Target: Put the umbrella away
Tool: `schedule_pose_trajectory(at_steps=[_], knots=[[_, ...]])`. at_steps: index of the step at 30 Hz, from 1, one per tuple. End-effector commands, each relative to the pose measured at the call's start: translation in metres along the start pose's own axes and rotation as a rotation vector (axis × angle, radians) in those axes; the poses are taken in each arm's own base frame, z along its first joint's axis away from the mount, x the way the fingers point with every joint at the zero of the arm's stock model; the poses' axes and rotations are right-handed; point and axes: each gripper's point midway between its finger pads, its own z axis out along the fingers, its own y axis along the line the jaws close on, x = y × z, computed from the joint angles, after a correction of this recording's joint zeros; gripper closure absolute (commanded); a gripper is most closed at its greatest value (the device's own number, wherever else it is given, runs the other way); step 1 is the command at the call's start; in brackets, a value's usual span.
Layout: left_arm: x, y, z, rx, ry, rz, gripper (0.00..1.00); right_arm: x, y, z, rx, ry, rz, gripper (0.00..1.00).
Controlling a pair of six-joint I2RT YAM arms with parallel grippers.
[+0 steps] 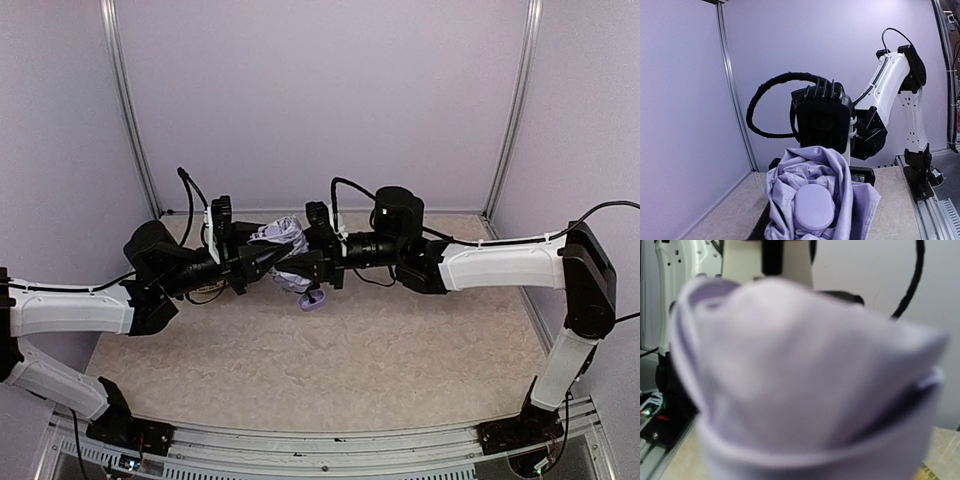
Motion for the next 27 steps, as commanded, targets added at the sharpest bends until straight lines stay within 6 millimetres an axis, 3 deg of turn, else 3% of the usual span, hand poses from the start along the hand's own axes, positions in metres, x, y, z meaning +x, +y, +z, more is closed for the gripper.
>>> schedule_pose_trajectory(at_steps=[1, 2, 3, 5, 7, 10, 14, 20, 23, 25, 27], knots=[[0.001, -0.008, 0.008, 0.054, 0.012, -0.009, 0.92, -0.011, -0.005, 0.006, 0.026, -0.005, -0.052, 1.00], [0.003, -0.008, 0.007, 0.052, 0.019, -0.008, 0.98, -0.010, -0.006, 0.006, 0.034, 0.002, -0.054, 0.96], [0.003, -0.007, 0.007, 0.044, 0.025, -0.002, 1.00, -0.010, -0.007, 0.005, 0.044, 0.009, -0.063, 0.84], [0.006, -0.005, 0.004, 0.023, 0.034, 0.007, 1.00, -0.004, -0.007, 0.002, 0.061, 0.037, -0.069, 0.53], [0.006, -0.002, 0.000, -0.006, 0.038, 0.025, 1.00, 0.005, -0.011, -0.003, 0.097, 0.083, -0.076, 0.28], [0.005, 0.007, -0.003, -0.065, 0.058, 0.049, 1.00, 0.016, -0.017, -0.016, 0.165, 0.163, -0.070, 0.08], [-0.015, 0.022, -0.007, -0.157, 0.051, 0.102, 1.00, 0.012, -0.019, -0.040, 0.245, 0.212, -0.069, 0.00], [-0.080, 0.068, 0.002, -0.433, 0.088, 0.153, 1.00, -0.018, -0.028, -0.090, 0.442, 0.238, -0.101, 0.00], [-0.125, 0.085, 0.003, -0.564, 0.072, 0.191, 1.00, -0.026, -0.029, -0.118, 0.523, 0.235, -0.109, 0.00], [-0.145, 0.088, 0.001, -0.597, 0.041, 0.195, 1.00, -0.032, -0.025, -0.130, 0.544, 0.226, -0.120, 0.00], [-0.151, 0.093, -0.003, -0.637, 0.020, 0.195, 1.00, -0.030, -0.020, -0.136, 0.549, 0.227, -0.116, 0.00]])
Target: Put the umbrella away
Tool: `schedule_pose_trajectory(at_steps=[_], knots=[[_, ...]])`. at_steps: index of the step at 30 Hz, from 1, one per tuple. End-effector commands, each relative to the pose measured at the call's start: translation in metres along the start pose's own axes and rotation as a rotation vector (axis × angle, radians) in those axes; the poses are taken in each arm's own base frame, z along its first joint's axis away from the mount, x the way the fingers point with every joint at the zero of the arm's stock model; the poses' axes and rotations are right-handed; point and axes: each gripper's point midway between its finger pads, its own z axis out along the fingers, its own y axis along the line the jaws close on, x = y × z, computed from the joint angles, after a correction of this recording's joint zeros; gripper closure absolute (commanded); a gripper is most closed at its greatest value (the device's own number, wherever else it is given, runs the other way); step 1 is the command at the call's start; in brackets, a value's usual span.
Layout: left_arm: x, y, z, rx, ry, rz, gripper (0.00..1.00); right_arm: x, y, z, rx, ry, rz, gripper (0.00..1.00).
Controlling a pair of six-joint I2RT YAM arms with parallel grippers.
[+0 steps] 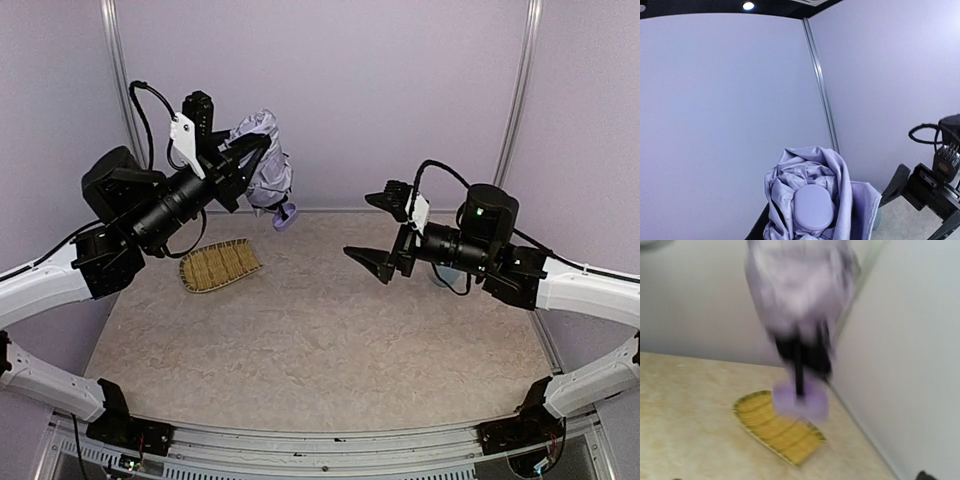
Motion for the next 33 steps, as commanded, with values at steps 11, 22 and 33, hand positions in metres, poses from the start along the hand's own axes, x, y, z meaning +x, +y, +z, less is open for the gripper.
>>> schedule_pose_trajectory(at_steps=[11, 22, 33], knots=[[0.370, -0.055, -0.134, -0.107, 0.523, -0.213, 1.00, 0.071, 0.028, -0.018, -0.023, 0.129, 0.149, 0.00], [0.308, -0.044, -0.082, -0.053, 0.435, -0.211, 1.00, 0.055, 0.023, -0.020, -0.023, 0.111, 0.154, 0.00], [0.193, -0.060, -0.023, 0.147, 0.332, -0.319, 1.00, 0.040, 0.005, -0.031, 0.061, 0.122, 0.136, 0.00]])
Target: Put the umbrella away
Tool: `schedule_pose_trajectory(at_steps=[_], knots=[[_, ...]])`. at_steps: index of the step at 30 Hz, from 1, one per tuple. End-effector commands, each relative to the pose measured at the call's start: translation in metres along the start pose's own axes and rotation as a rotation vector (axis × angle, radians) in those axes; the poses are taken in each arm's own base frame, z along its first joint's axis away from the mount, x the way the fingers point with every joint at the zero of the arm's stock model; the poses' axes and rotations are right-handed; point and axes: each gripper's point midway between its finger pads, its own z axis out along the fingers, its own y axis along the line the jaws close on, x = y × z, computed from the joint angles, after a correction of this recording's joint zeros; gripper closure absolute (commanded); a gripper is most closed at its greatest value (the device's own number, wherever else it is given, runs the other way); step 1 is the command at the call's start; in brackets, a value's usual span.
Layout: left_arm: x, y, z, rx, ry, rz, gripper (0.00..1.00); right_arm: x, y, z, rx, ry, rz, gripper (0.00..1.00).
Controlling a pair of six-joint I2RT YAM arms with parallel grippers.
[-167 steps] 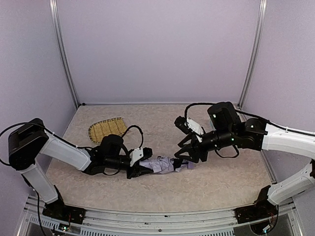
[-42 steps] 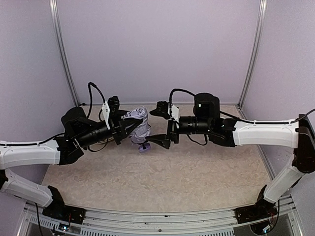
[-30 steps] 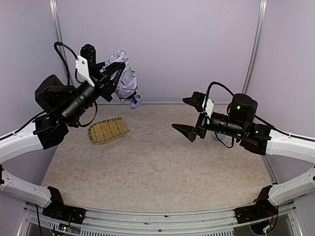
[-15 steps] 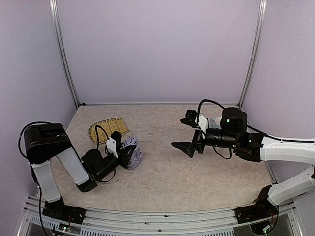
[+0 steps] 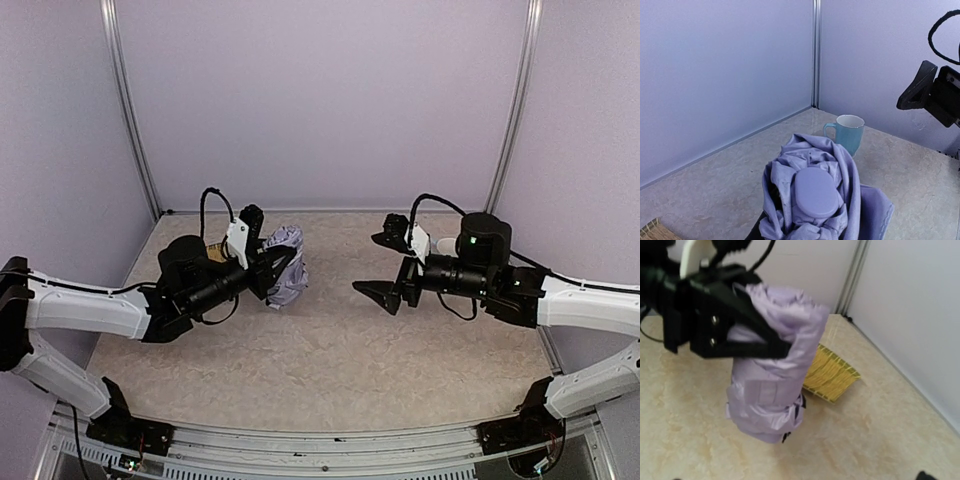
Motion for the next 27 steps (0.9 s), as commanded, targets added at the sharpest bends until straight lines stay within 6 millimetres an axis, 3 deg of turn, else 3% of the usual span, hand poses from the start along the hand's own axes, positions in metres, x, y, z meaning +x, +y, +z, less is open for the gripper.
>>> schedule_pose_trajectory(at_steps=[1, 5, 9, 12, 18, 22, 24, 27], knots=[[-0.017, -0.034, 0.010, 0.163, 0.077, -0.093, 1.00, -0.026, -0.020, -0.014, 0.095, -0.018, -0.007, 0.00], [-0.010, -0.064, 0.027, 0.287, 0.196, -0.223, 1.00, -0.026, -0.032, -0.018, 0.149, 0.022, 0.019, 0.00], [0.001, -0.097, 0.029, 0.473, 0.232, -0.347, 1.00, -0.022, -0.038, -0.020, 0.172, 0.057, 0.054, 0.00], [0.022, -0.104, 0.036, 0.512, 0.275, -0.423, 0.99, -0.012, -0.043, -0.018, 0.188, 0.090, 0.076, 0.00], [0.069, -0.107, 0.051, 0.591, 0.374, -0.631, 0.99, 0.006, -0.039, -0.008, 0.148, 0.155, 0.128, 0.00], [0.084, -0.098, 0.054, 0.598, 0.355, -0.762, 0.99, 0.014, -0.038, -0.002, 0.137, 0.177, 0.148, 0.00], [0.095, -0.086, 0.055, 0.542, 0.338, -0.829, 0.93, 0.017, -0.035, 0.001, 0.120, 0.183, 0.156, 0.00], [0.117, -0.072, 0.058, 0.470, 0.350, -0.893, 0.71, 0.020, -0.034, 0.003, 0.111, 0.193, 0.159, 0.00]])
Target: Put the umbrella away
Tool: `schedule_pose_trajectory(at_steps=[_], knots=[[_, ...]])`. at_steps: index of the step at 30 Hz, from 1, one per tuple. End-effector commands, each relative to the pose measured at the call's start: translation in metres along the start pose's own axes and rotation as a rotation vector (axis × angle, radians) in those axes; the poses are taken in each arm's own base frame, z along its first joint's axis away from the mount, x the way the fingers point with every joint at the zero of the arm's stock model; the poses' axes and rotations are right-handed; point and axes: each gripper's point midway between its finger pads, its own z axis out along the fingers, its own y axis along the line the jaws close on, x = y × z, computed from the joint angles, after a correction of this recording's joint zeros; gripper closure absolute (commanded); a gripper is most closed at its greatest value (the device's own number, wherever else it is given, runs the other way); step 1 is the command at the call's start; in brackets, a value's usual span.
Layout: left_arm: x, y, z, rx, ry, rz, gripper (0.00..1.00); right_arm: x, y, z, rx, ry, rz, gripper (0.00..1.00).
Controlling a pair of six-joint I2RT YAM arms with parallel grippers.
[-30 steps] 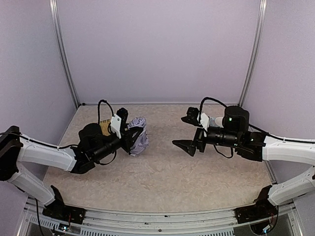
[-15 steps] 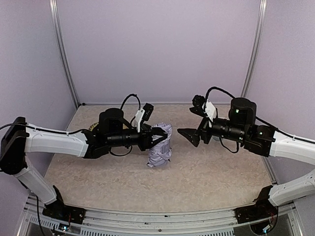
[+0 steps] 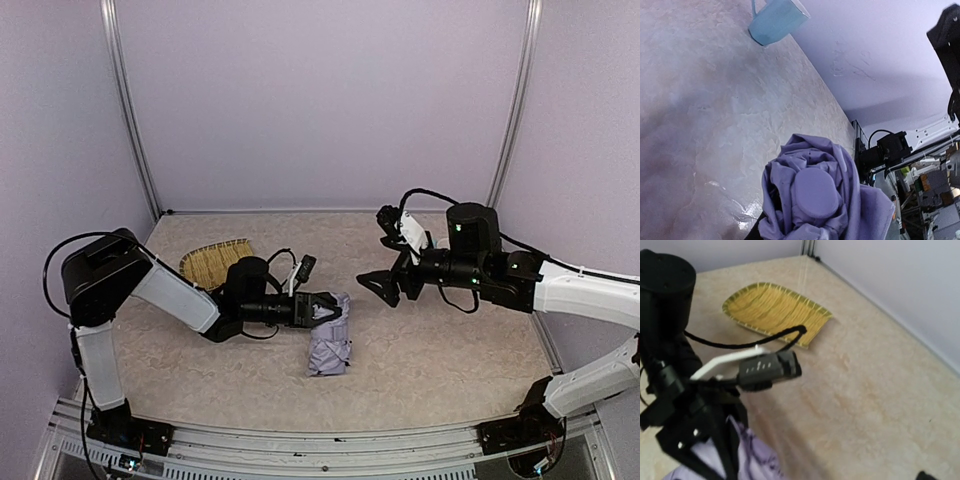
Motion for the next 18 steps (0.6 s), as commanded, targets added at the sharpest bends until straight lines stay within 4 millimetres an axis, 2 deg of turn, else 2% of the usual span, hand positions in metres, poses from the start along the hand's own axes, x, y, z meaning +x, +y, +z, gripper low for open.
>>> schedule_pose_trajectory(at_steps=[1, 5, 6, 7, 10, 12, 15, 18], knots=[[-0.024, 0.000, -0.004, 0.062, -0.129, -0.074, 0.62, -0.008, -0.002, 0.003, -0.014, 0.000, 0.020, 0.00], [-0.019, 0.031, 0.001, -0.076, -0.099, -0.043, 0.23, -0.007, -0.004, 0.004, -0.004, 0.014, 0.022, 0.00], [-0.021, 0.039, 0.001, -0.126, -0.090, -0.013, 0.06, -0.005, -0.006, 0.004, 0.001, 0.020, 0.025, 0.00], [-0.028, 0.047, 0.001, -0.188, -0.090, 0.018, 0.02, -0.005, -0.006, 0.004, 0.004, 0.023, 0.028, 0.00], [-0.041, 0.068, -0.010, -0.384, -0.077, 0.144, 0.01, -0.005, -0.007, 0.003, 0.002, 0.023, 0.032, 0.00], [-0.046, 0.073, -0.022, -0.509, -0.058, 0.212, 0.01, -0.005, -0.007, 0.002, 0.000, 0.024, 0.034, 0.00], [-0.060, 0.061, -0.044, -0.647, -0.078, 0.329, 0.01, -0.004, -0.007, -0.001, 0.005, 0.025, 0.037, 0.00], [-0.075, 0.045, -0.064, -0.732, -0.120, 0.406, 0.01, 0.001, -0.017, -0.003, 0.040, 0.031, 0.048, 0.00]])
